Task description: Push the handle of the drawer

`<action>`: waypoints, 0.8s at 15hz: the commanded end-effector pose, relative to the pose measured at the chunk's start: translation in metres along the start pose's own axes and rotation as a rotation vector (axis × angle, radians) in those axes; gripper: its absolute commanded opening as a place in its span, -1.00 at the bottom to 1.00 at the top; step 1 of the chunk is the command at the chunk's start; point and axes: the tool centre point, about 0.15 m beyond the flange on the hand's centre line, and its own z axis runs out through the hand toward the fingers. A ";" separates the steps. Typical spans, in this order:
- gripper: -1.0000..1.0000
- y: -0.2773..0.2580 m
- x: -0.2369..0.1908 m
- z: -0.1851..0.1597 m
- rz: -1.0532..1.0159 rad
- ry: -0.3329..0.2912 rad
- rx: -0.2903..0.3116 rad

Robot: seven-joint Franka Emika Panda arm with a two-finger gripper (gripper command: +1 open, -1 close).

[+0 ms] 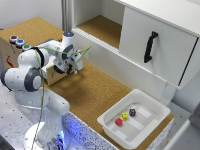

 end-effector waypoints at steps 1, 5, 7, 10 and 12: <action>-1.00 -0.021 0.023 0.020 -0.084 -0.088 0.013; -1.00 -0.037 0.022 0.020 -0.100 -0.085 0.022; -1.00 -0.051 0.015 0.027 -0.097 -0.100 0.047; -1.00 -0.073 0.002 0.039 -0.090 -0.123 0.090; -1.00 -0.089 -0.001 0.047 -0.108 -0.136 0.103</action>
